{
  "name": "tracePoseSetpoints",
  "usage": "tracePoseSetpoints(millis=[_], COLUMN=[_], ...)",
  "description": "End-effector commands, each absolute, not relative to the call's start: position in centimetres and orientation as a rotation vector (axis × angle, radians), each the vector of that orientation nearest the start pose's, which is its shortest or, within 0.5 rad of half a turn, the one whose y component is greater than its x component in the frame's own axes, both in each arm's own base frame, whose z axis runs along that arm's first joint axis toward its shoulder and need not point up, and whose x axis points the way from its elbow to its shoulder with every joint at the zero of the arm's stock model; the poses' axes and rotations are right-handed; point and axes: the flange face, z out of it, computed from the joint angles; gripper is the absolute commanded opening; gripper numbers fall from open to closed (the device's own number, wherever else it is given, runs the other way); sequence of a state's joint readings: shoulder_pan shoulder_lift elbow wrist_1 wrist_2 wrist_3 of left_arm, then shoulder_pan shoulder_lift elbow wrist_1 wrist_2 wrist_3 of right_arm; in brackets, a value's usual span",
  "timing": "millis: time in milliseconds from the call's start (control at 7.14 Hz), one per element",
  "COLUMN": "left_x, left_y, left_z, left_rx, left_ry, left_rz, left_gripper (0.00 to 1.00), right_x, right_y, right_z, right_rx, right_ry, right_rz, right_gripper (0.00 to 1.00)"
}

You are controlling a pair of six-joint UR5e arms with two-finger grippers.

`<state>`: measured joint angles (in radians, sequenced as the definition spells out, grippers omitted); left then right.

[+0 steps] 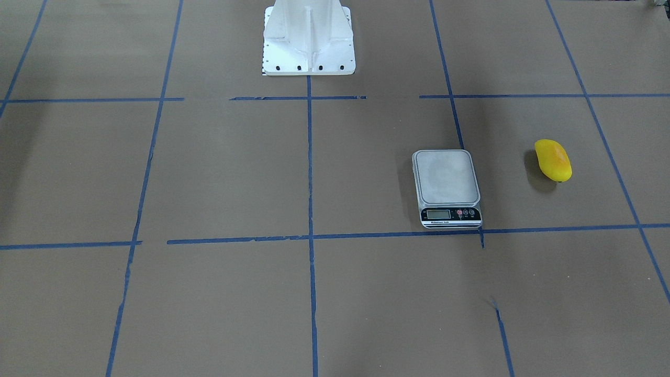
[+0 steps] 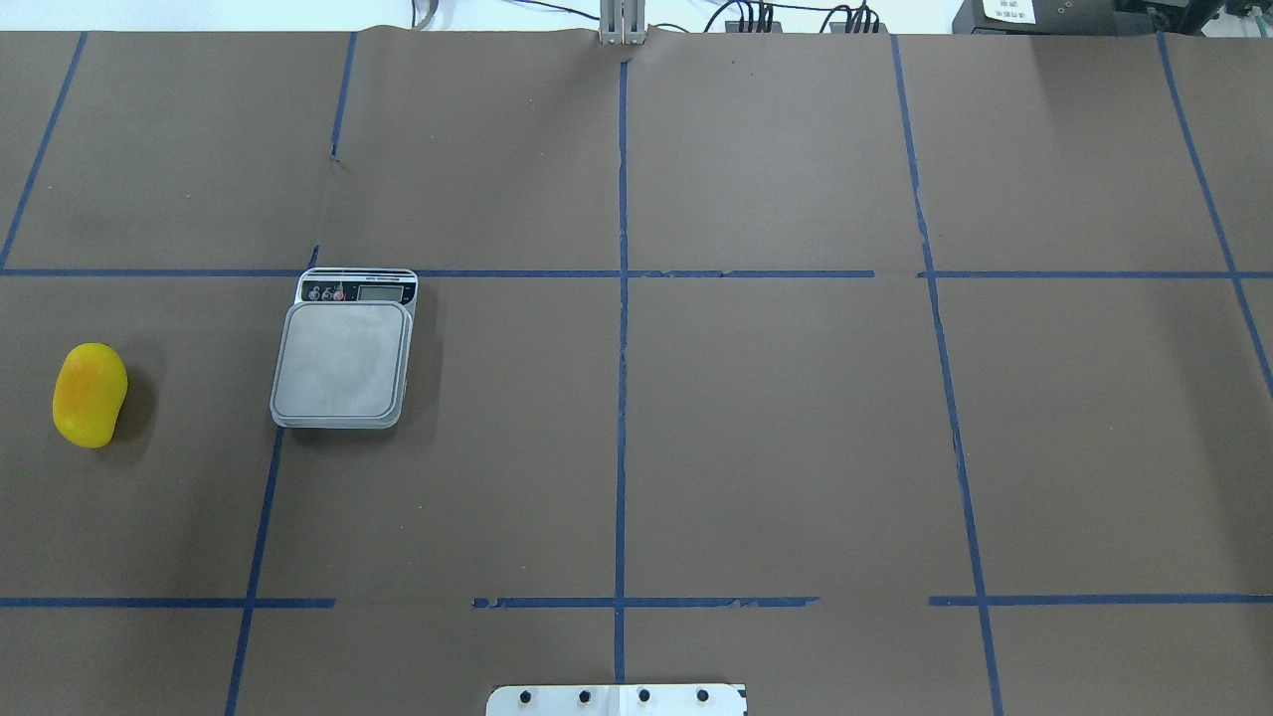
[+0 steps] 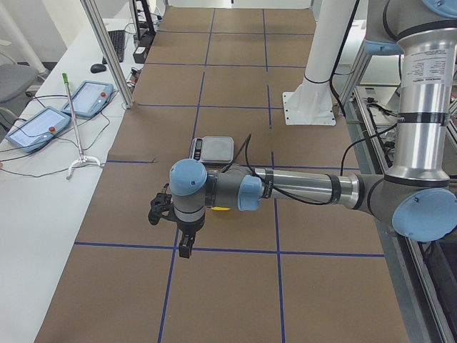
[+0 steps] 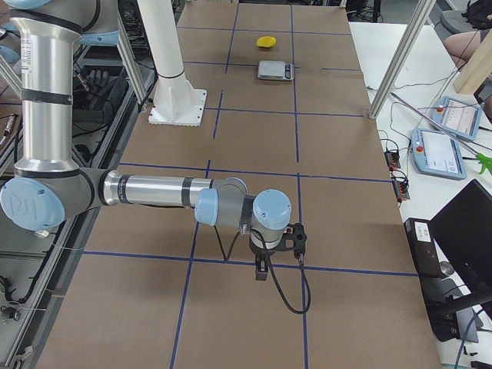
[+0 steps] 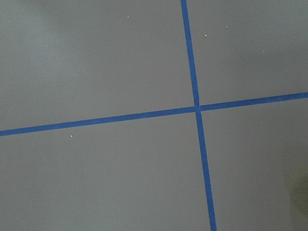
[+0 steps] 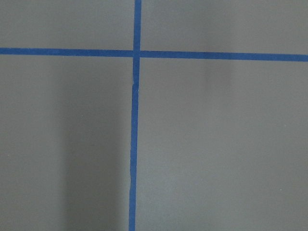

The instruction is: Weigh mango

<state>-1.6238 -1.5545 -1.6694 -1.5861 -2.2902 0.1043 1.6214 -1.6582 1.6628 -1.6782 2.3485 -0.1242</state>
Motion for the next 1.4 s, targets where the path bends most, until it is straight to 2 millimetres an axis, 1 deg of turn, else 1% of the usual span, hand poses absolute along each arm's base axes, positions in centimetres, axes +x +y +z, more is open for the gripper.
tracePoseSetpoints(millis=[0,280,560,700,840,980,1120,1260], left_x=[-9.4,-9.3,-9.3,-9.2,-7.3,-2.9,3.1,9.0], left_y=[-48.6,-48.5,-47.8,-47.8,-48.4,-49.1,-49.5,-49.2], left_z=[60.8,61.1,61.4,61.8,61.6,60.6,59.5,58.5], left_rx=[0.180,0.174,0.168,0.161,0.155,0.134,0.113,0.047], left_ry=[0.705,0.706,0.708,0.711,0.744,0.808,0.839,0.853], left_rz=[0.094,0.087,0.086,0.083,0.109,0.093,0.101,0.022], left_gripper=[1.00,1.00,1.00,1.00,1.00,1.00,1.00,1.00], right_x=[8.6,8.6,8.6,8.6,8.6,8.6,8.6,8.6], right_y=[-44.2,-44.2,-44.2,-44.2,-44.3,-44.2,-44.3,-44.3], right_z=[66.6,66.6,66.6,66.6,66.5,66.6,66.5,66.5], right_rx=[-0.031,-0.031,-0.031,-0.031,-0.029,-0.031,-0.029,-0.029], right_ry=[-0.783,-0.783,-0.783,-0.783,-0.783,-0.783,-0.783,-0.783], right_rz=[-0.029,-0.029,-0.029,-0.029,-0.030,-0.029,-0.030,-0.030], right_gripper=[1.00,1.00,1.00,1.00,1.00,1.00,1.00,1.00])
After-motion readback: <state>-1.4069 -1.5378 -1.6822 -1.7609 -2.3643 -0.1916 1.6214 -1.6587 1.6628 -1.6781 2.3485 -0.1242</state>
